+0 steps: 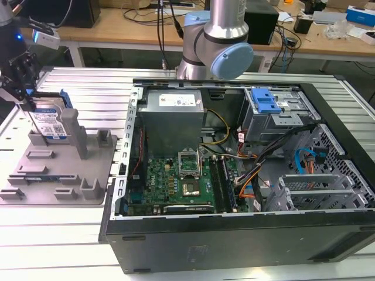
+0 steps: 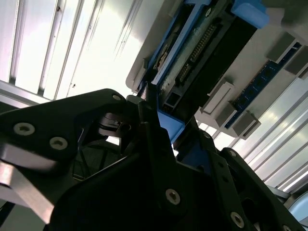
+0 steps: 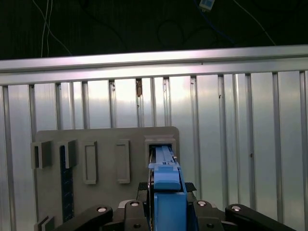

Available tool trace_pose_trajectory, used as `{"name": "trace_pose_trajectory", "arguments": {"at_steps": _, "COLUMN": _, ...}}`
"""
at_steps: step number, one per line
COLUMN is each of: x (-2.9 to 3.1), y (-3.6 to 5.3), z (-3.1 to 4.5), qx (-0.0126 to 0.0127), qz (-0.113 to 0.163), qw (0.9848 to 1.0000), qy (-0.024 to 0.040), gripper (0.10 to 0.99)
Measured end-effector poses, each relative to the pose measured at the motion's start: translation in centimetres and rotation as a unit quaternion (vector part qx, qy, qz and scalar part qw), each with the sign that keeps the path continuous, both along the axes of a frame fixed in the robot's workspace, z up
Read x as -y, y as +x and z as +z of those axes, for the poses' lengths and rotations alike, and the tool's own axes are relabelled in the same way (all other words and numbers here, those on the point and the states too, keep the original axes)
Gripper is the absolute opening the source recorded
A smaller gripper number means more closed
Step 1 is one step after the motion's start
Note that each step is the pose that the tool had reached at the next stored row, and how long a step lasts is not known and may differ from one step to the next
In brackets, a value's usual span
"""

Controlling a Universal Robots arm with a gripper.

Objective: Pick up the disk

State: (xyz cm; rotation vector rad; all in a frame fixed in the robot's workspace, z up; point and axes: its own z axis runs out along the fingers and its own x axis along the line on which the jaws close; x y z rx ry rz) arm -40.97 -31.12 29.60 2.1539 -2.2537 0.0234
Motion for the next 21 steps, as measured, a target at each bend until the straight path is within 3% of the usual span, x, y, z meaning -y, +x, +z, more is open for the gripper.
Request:
{"name": "trace_pose_trajectory", "arguments": {"at_steps": 7, "x": 0.09, "y": 0.00, "z": 0.18, "qx": 0.0001, "qz": 0.000, "qw": 1.0000, "qy": 0.0000, "gripper": 0.369}}
{"name": "trace_pose_trajectory", "arguments": {"at_steps": 12, "x": 0.11, "y": 0.00, "z": 1.01, "qx": 0.0000, "qz": 0.000, "qw": 1.0000, "qy": 0.0000, "gripper": 0.369}}
{"name": "trace_pose_trajectory", "arguments": {"at_steps": 18, "x": 0.13, "y": 0.00, "z": 3.21, "qx": 0.0000, "qz": 0.000, "qw": 1.0000, "qy": 0.0024, "gripper": 0.369}}
{"name": "trace_pose_trajectory", "arguments": {"at_steps": 21, "x": 0.13, "y": -0.01, "z": 4.94, "qx": 0.0000, "qz": 0.000, "qw": 1.0000, "qy": 0.0042, "gripper": 0.369}}
